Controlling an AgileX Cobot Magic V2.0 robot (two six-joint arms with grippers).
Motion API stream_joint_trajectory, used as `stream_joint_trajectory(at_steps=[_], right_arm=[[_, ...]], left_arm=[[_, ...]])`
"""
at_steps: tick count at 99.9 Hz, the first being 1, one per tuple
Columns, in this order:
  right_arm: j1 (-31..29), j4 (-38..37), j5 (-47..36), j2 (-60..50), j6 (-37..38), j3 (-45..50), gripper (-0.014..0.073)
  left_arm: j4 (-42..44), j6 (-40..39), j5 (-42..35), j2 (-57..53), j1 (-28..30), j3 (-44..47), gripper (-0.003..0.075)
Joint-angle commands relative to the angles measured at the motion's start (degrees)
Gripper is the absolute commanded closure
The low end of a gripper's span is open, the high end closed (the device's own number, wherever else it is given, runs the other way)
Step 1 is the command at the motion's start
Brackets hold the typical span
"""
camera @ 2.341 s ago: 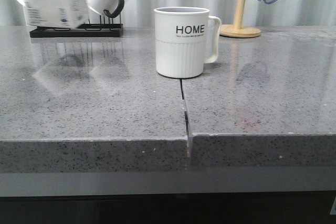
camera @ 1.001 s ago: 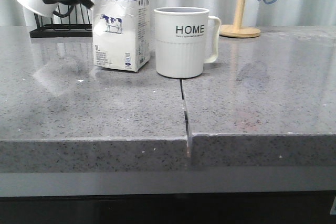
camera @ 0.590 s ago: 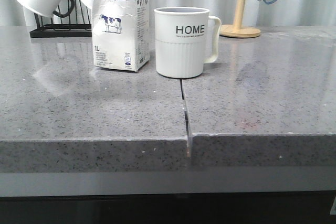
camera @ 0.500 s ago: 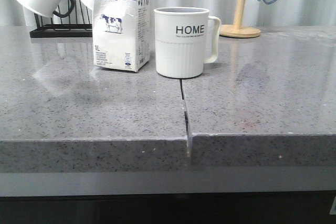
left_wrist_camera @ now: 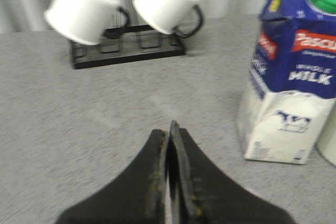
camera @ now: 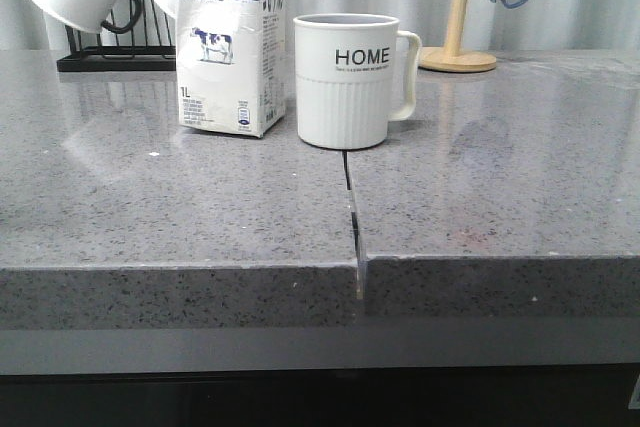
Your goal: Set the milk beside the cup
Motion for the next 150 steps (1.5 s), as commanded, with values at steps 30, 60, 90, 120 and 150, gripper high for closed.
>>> stream_joint_trajectory(at_steps=[30,60,90,120,150], right_arm=[[-0.04,-0.68,-4.41,0.69,-0.45,-1.39,0.0662],[-0.04,-0.68,-4.41,0.69,-0.45,-1.39,0.0662],[-0.04,-0.68,-4.41,0.69,-0.45,-1.39,0.0662],[-0.04,-0.68,-4.41,0.69,-0.45,-1.39,0.0662],[-0.04,-0.68,-4.46,0.69,-0.45,-1.39,0.0662]], left_arm=[[0.12,0.10,4.71,-20.32,4.41,9.00,0.0741],[3.55,-0.68,6.37,-32.10,5.07,16.76,0.0741],[3.32,-1.79,-1.26,-37.93,5.68,25.00,0.0741],[3.32,-1.79,-4.36,-46.07,7.68,31.98,0.0741],[2.29,-1.79,-8.80,-52.42,11.44,42.07,0.0741]])
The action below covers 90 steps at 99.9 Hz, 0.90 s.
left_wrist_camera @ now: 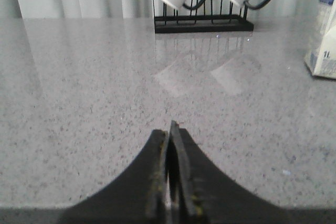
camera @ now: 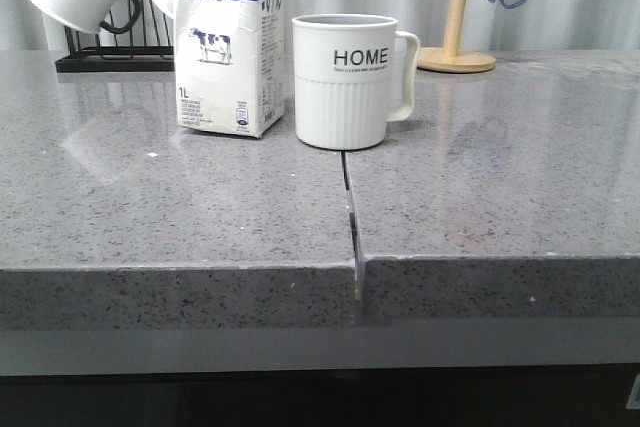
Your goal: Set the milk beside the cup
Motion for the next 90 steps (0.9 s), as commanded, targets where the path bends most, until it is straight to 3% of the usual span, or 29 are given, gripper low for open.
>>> stream_joint_trajectory(at_steps=[1,8,90], right_arm=[[-0.04,-0.68,-4.46,0.69,-0.45,-1.39,0.0662],[-0.04,-0.68,-4.46,0.69,-0.45,-1.39,0.0662],[-0.04,-0.68,-4.46,0.69,-0.45,-1.39,0.0662]], left_arm=[[-0.73,-0.46,-9.04,-1.81,-0.12,2.22,0.0741],[-0.73,-0.46,-6.48,-1.81,-0.70,1.94,0.0741],[-0.73,-0.46,-7.46,-1.81,-1.27,2.27,0.0741]])
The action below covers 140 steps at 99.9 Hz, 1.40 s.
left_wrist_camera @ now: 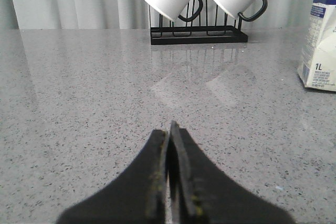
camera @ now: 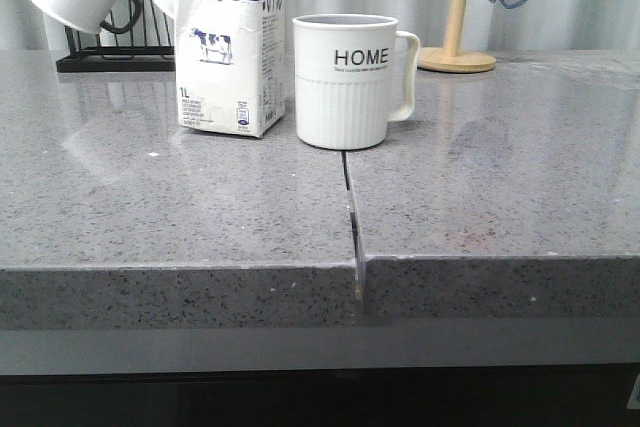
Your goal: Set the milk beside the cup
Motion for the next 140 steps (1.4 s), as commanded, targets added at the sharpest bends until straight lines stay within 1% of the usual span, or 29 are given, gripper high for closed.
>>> stream_joint_trajectory(at_steps=[1,22,32,39,55,65,77,83,86,93,140], right_arm=[[-0.04,-0.68,-4.46,0.69,-0.45,-1.39,0.0662],[-0.04,-1.43,-4.95,0.69,-0.45,-1.19,0.0662],[-1.09,-2.51,-9.72,0.69,-0.45,0.25,0.0662],[-4.33,-2.51,-15.23,0.69,-0.45,2.18,0.0662],[-15.10,-2.46,-28.49,-0.45,-0.45,8.63,0.0662],[-22.02,-2.32,-30.78,-3.27,-0.45,12.70,0.0662],[-27.52,-0.83,-30.93,-6.12,-0.45,16.89,0.0662],[-28.52,0.37,-31.43,-8.00,-0.45,19.00,0.0662],[-28.78,0.44,-28.36,-8.59,-0.45,18.80,0.0662],[-28.79,0.60,-27.61,-8.40,-0.45,18.81,0.0662],[-28.79,0.54,-28.03,-8.40,-0.50,18.81,0.0662]], left_arm=[[-0.59,-0.42,-4.97,-1.81,-0.48,2.27,0.0741],[-0.59,-0.42,-4.97,-1.81,-0.48,2.27,0.0741],[-0.59,-0.42,-4.97,-1.81,-0.48,2.27,0.0741],[-0.59,-0.42,-4.97,-1.81,-0.48,2.27,0.0741],[-0.59,-0.42,-4.97,-1.81,-0.48,2.27,0.0741],[-0.59,-0.42,-4.97,-1.81,-0.48,2.27,0.0741],[-0.59,-0.42,-4.97,-1.81,-0.48,2.27,0.0741],[-0.59,-0.42,-4.97,-1.81,-0.48,2.27,0.0741],[-0.59,-0.42,-4.97,-1.81,-0.48,2.27,0.0741],[-0.59,-0.42,-4.97,-1.81,-0.48,2.27,0.0741],[-0.59,-0.42,-4.97,-1.81,-0.48,2.27,0.0741]])
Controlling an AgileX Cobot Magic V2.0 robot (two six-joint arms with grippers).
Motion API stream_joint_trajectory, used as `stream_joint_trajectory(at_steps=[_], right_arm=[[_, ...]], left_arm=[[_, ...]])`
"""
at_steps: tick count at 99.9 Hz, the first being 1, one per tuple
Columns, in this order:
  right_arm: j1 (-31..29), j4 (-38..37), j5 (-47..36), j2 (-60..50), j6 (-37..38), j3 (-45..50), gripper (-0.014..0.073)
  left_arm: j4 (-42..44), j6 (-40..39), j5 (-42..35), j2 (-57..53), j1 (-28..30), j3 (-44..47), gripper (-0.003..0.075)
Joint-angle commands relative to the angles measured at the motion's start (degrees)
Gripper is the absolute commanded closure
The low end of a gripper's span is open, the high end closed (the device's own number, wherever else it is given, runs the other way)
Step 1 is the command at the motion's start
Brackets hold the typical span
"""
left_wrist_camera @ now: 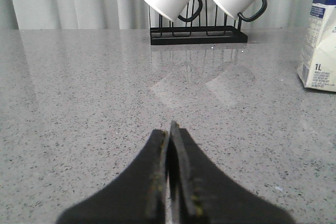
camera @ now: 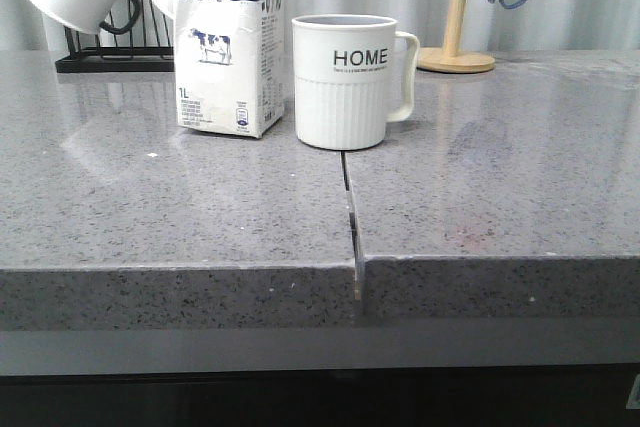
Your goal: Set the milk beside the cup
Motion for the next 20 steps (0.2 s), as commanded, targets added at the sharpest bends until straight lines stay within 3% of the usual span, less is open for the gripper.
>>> stream_joint_trajectory(at_steps=[1,20], right_arm=[[-0.23,-0.08,-4.33,-1.11,-0.50,-1.04,0.0662],[-0.23,-0.08,-4.33,-1.11,-0.50,-1.04,0.0662]], left_arm=[[-0.57,-0.42,-4.97,-1.81,-0.48,2.27,0.0741],[-0.57,-0.42,-4.97,-1.81,-0.48,2.27,0.0741]])
